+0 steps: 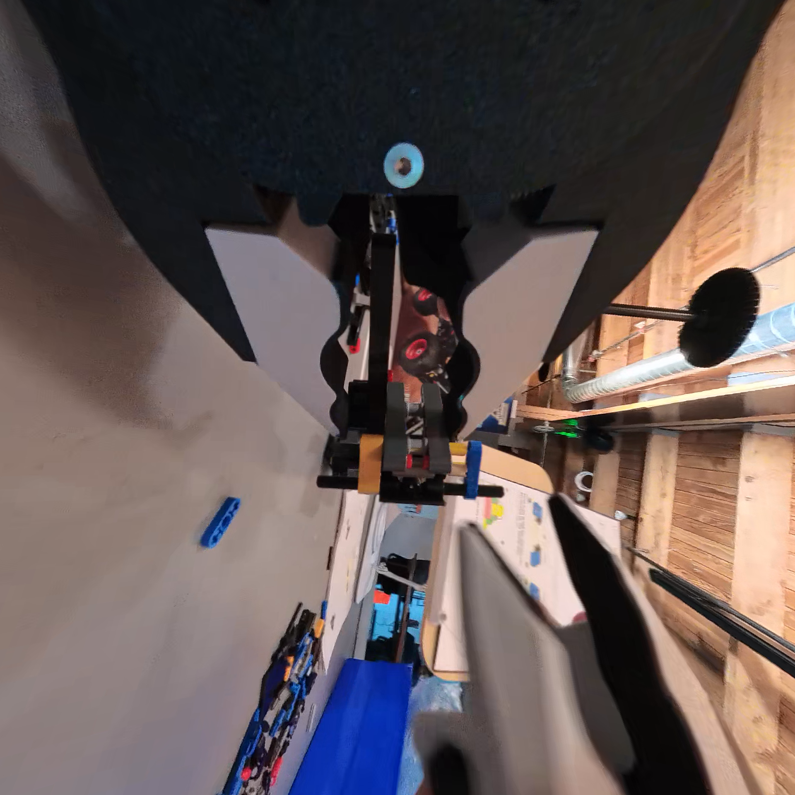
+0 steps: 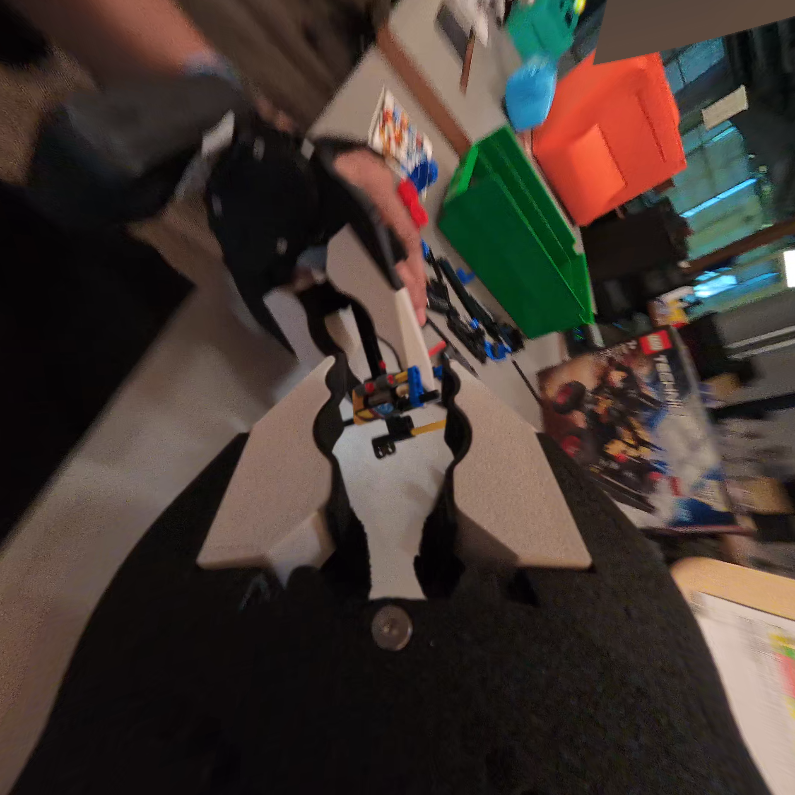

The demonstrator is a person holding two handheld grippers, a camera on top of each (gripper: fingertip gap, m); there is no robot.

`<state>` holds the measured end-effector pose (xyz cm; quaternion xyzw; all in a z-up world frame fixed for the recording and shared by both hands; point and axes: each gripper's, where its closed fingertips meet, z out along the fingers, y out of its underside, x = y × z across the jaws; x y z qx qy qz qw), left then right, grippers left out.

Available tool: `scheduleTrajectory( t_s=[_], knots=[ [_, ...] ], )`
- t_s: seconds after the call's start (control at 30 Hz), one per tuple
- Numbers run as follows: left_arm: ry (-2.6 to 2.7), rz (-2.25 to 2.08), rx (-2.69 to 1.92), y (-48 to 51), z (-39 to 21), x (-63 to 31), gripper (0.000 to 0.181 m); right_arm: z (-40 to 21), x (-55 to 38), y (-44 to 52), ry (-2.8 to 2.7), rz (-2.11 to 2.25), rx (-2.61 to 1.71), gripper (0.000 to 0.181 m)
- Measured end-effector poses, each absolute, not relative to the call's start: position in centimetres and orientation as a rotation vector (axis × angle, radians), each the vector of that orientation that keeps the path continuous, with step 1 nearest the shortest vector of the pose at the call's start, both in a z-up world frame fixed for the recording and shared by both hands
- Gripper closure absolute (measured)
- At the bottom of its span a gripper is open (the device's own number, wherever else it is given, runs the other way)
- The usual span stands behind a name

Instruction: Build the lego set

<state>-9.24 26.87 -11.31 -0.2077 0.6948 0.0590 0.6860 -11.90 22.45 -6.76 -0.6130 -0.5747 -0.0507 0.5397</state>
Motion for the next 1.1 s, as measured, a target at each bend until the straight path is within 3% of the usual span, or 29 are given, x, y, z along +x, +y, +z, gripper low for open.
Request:
scheduleTrajectory(
  t_s=[0.17,0.4,1.1],
  knots=[
    [1.609,0.120,-0.549,27.9,-12.5,-8.8,0.139,-10.5,-11.2,24.5,-1.486,-0.526,-1.415,0.137],
    [1.609,0.140,-0.549,28.0,-13.6,-8.5,0.139,-11.5,-10.4,25.8,-1.498,-0.709,-1.421,0.134],
    [1.622,0.120,-0.608,28.3,-14.4,-8.4,0.140,-13.5,-9.9,27.1,-1.499,-0.739,-1.427,0.137]
  ],
)
